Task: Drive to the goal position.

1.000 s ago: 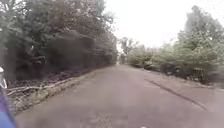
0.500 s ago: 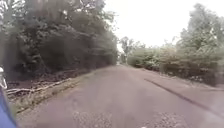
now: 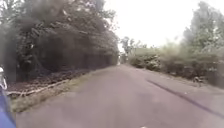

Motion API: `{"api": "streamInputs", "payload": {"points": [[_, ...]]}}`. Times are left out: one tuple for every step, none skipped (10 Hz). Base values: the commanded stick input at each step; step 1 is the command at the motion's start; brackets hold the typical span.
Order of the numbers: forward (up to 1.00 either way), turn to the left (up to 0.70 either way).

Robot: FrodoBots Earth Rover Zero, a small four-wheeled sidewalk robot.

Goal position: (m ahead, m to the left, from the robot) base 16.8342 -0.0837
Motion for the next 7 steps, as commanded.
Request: {"api": "streamInputs", "payload": {"points": [[0.70, -0.01], [0.70, -0.01], [0.70, -0.01], [0.70, -0.01], [0.70, -0.01], [0.70, -0.01], [0.70, -0.01]]}}
